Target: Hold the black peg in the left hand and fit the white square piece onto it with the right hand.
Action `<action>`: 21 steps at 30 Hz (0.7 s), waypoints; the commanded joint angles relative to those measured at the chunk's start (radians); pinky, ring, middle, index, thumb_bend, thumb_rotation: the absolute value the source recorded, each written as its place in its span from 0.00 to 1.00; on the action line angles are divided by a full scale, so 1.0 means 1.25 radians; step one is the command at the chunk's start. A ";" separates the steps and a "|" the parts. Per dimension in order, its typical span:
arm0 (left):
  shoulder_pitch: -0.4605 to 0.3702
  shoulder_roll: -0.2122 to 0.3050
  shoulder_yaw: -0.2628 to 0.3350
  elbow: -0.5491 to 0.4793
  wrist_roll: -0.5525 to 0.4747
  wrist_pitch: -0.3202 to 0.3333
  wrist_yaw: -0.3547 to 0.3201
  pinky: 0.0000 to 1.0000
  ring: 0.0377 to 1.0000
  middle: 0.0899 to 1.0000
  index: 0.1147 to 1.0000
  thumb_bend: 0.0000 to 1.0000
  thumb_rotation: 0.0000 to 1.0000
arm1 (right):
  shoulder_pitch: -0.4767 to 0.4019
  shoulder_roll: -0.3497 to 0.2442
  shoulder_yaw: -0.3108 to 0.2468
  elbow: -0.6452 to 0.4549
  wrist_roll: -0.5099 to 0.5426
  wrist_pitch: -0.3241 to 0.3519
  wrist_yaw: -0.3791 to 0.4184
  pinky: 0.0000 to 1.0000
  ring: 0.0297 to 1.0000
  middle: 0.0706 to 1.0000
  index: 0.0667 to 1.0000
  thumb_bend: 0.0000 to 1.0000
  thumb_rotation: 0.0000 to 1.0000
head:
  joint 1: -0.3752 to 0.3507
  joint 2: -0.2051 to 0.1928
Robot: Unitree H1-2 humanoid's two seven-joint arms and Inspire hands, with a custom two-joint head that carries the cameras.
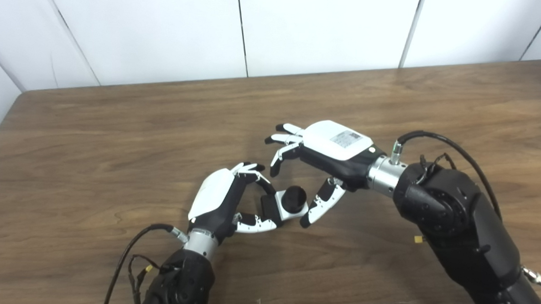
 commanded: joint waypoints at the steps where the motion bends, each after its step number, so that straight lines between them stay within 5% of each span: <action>1: -0.019 0.002 0.001 -0.025 0.011 -0.009 0.012 0.89 0.94 0.86 0.43 0.51 0.09 | -0.034 -0.006 -0.016 -0.027 0.009 -0.001 -0.012 0.90 1.00 0.93 0.65 0.96 0.26 | 0.001 0.000; 21: -0.026 0.017 -0.007 -0.012 0.025 0.002 -0.012 0.87 0.93 0.85 0.43 0.50 0.10 | -0.034 -0.011 -0.020 -0.027 0.016 -0.006 -0.019 0.89 1.00 0.92 0.64 0.97 0.26 | 0.002 0.003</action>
